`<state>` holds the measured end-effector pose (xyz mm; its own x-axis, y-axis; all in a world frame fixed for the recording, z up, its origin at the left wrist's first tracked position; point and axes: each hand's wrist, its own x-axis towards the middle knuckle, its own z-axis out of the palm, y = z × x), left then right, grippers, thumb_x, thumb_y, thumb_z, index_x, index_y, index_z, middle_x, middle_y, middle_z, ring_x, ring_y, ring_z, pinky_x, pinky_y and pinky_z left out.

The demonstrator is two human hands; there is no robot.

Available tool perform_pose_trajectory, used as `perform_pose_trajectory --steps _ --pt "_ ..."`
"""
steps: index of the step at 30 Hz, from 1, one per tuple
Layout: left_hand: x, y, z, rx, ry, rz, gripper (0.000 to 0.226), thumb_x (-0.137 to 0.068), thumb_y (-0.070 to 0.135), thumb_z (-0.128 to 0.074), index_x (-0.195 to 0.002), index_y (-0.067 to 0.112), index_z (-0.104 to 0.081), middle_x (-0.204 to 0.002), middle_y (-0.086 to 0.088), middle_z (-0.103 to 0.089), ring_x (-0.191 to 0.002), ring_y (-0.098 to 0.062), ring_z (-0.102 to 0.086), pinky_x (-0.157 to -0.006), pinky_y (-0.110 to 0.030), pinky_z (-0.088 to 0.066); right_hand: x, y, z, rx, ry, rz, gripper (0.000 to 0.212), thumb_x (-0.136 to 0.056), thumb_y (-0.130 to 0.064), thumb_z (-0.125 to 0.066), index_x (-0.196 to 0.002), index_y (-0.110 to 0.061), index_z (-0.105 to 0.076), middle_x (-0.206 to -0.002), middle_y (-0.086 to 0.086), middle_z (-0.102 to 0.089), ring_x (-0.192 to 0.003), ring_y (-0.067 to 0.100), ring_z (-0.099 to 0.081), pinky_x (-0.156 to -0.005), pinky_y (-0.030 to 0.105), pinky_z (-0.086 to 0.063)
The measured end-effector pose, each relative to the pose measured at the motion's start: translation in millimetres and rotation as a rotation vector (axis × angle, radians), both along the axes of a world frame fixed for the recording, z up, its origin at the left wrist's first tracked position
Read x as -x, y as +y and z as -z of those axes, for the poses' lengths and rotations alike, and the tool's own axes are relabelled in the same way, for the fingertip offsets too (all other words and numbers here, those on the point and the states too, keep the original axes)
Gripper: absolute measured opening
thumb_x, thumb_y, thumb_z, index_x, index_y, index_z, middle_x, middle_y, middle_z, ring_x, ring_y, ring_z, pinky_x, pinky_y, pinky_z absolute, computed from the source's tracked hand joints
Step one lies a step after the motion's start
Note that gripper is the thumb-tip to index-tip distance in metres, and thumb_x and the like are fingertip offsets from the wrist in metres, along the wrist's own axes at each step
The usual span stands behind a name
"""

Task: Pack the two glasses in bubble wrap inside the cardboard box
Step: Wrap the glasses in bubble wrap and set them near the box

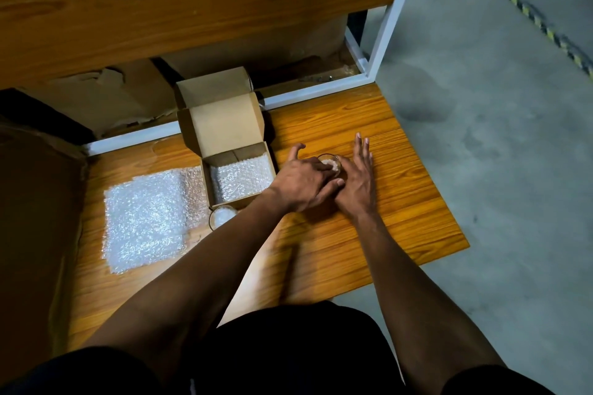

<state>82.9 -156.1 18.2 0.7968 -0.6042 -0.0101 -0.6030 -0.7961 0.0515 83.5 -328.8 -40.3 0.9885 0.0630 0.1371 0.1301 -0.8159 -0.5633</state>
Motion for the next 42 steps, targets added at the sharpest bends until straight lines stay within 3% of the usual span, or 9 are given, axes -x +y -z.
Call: perform_pose_trajectory --steps 9,15,18,22,27,33,37,39,42 --pt "14 5 7 -0.035 -0.037 -0.015 0.069 -0.11 0.061 -0.018 -0.154 0.02 -0.052 -0.154 -0.001 -0.058 -0.144 -0.016 -0.052 -0.123 -0.064 -0.012 2 -3 -1 0.044 0.044 0.011 0.062 -0.076 -0.019 -0.087 -0.134 -0.021 -0.065 -0.175 0.004 0.008 -0.16 0.025 0.014 -0.131 0.048 -0.004" --pt "3 -16 -13 -0.081 0.052 -0.087 0.074 -0.106 0.066 -0.008 -0.107 0.026 -0.07 -0.097 0.002 -0.077 -0.099 -0.017 -0.072 -0.125 -0.062 -0.007 0 -5 8 -0.046 -0.018 -0.009 0.04 -0.09 -0.03 -0.077 -0.128 -0.022 -0.07 -0.175 0.006 0.001 -0.161 0.024 0.01 -0.13 0.053 -0.008" --pt "-1 -19 -14 -0.118 0.102 -0.076 0.081 -0.104 0.07 -0.002 -0.096 0.028 -0.071 -0.084 0.003 -0.073 -0.095 -0.016 -0.07 -0.125 -0.061 -0.003 -1 -5 10 -0.027 -0.004 0.0 0.043 -0.09 -0.033 -0.079 -0.131 -0.023 -0.069 -0.175 0.003 0.004 -0.16 0.021 0.014 -0.13 0.054 -0.008" --pt "-2 -12 -16 -0.128 0.098 -0.005 0.074 -0.108 0.063 -0.007 -0.109 0.024 -0.071 -0.098 -0.002 -0.077 -0.104 -0.019 -0.071 -0.126 -0.061 0.001 -1 -4 11 -0.007 0.002 -0.001 0.045 -0.089 -0.03 -0.079 -0.132 -0.024 -0.067 -0.175 0.003 0.005 -0.16 0.021 0.014 -0.13 0.053 -0.008" --pt "8 -2 -7 -0.133 -0.045 0.016 0.062 -0.112 0.051 -0.02 -0.103 0.022 -0.074 -0.1 -0.001 -0.077 -0.105 -0.022 -0.07 -0.123 -0.06 -0.016 2 -3 7 -0.017 0.005 -0.002 0.046 -0.086 -0.033 -0.078 -0.129 -0.023 -0.067 -0.175 0.005 0.004 -0.161 0.022 0.013 -0.13 0.048 -0.006" --pt "9 -4 -3 -0.089 0.008 -0.047 0.065 -0.111 0.056 -0.021 -0.112 0.019 -0.074 -0.118 -0.001 -0.077 -0.137 -0.019 -0.053 -0.122 -0.062 -0.011 3 -4 6 -0.026 0.005 -0.016 0.046 -0.087 -0.033 -0.076 -0.131 -0.023 -0.066 -0.175 0.004 0.004 -0.161 0.022 0.013 -0.13 0.053 -0.01" --pt "5 -7 -7 -0.067 0.03 -0.027 0.065 -0.111 0.056 -0.018 -0.101 0.022 -0.073 -0.101 -0.001 -0.077 -0.116 -0.02 -0.066 -0.12 -0.062 -0.014 2 -4 7 -0.013 0.016 -0.006 0.045 -0.089 -0.036 -0.077 -0.13 -0.023 -0.067 -0.175 0.003 0.006 -0.16 0.021 0.014 -0.13 0.052 -0.011" --pt "4 -6 -7 -0.05 0.018 0.004 0.066 -0.111 0.056 -0.014 -0.116 0.022 -0.071 -0.113 -0.002 -0.077 -0.115 -0.021 -0.068 -0.121 -0.062 -0.014 2 -5 6 -0.001 0.023 -0.01 0.047 -0.087 -0.036 -0.079 -0.131 -0.024 -0.066 -0.175 0.002 0.006 -0.161 0.021 0.013 -0.129 0.053 -0.014" --pt "7 -5 -2 -0.053 0.037 -0.005 0.072 -0.109 0.059 -0.011 -0.15 0.019 -0.054 -0.148 -0.004 -0.063 -0.139 -0.02 -0.057 -0.125 -0.065 -0.004 3 -5 4 0.01 0.035 -0.014 0.049 -0.088 -0.031 -0.077 -0.135 -0.023 -0.064 -0.175 0.002 0.007 -0.161 0.022 0.012 -0.129 0.053 -0.015"
